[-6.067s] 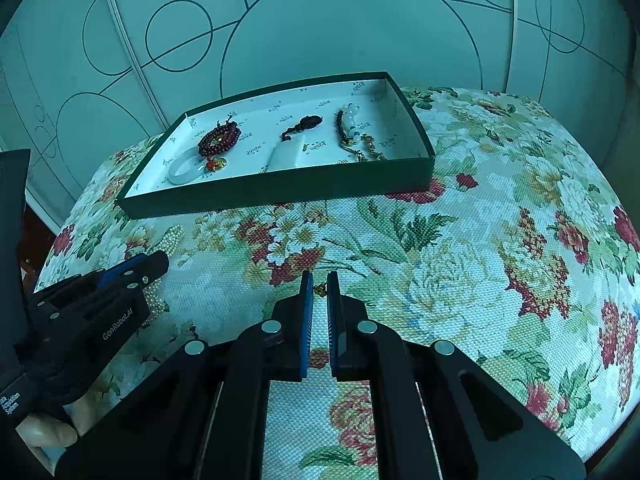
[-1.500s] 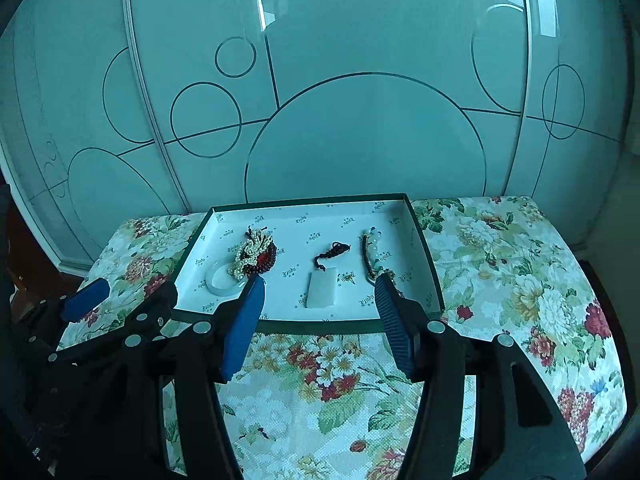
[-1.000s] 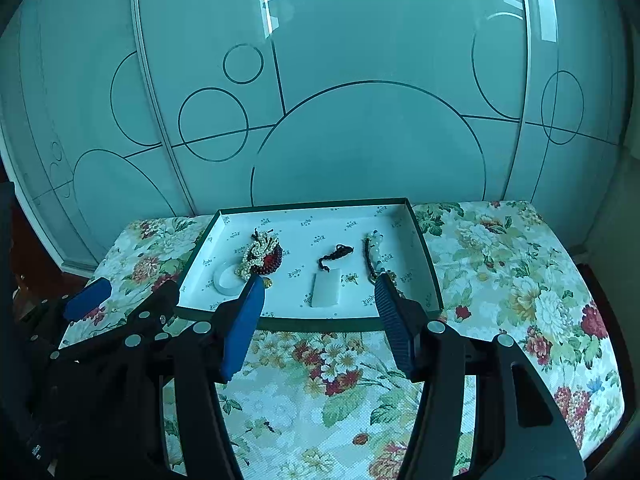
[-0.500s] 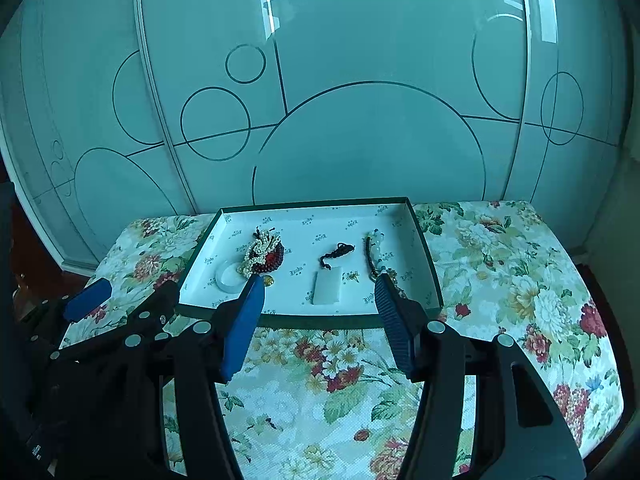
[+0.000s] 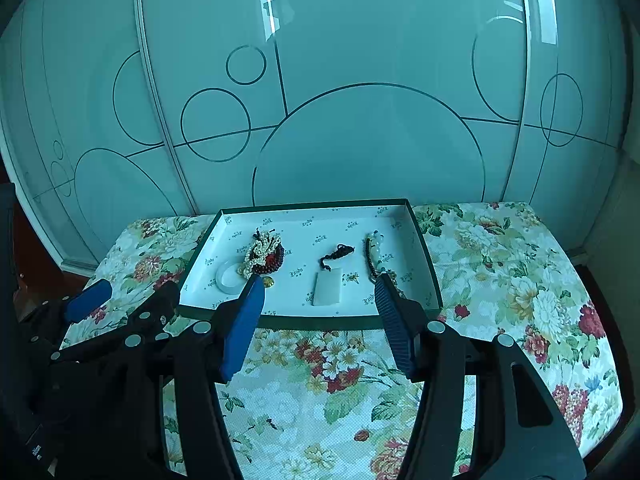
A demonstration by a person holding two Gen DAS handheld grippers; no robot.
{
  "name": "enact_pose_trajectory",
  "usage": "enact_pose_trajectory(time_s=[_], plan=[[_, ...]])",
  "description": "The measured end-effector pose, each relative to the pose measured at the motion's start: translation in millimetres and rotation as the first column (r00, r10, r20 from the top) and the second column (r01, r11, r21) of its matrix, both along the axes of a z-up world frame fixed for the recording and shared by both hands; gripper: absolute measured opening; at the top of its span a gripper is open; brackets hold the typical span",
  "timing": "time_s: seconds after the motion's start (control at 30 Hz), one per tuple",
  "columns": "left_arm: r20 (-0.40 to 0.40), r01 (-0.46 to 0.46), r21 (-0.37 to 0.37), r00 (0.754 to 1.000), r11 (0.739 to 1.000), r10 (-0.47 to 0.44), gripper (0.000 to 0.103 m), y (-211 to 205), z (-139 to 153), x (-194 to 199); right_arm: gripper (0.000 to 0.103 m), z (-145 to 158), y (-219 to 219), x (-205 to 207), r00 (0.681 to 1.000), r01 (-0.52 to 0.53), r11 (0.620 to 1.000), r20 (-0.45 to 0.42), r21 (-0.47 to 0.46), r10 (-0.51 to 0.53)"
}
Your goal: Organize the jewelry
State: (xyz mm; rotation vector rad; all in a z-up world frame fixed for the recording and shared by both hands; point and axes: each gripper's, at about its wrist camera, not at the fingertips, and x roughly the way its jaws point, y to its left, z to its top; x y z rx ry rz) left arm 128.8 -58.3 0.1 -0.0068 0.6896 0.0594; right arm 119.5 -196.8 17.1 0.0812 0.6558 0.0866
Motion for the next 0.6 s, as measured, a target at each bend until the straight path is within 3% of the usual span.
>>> enact_pose_trajectory(time_s=[0.6], plan=[[-0.014, 0.003, -0.013, 1.0, 1.0, -0.003, 0.078, 1.7, -8.8, 2.7, 0.057, -3.7, 2.5, 1.9, 1.0, -0.001, 1.0, -0.01, -0.006, 0.001]])
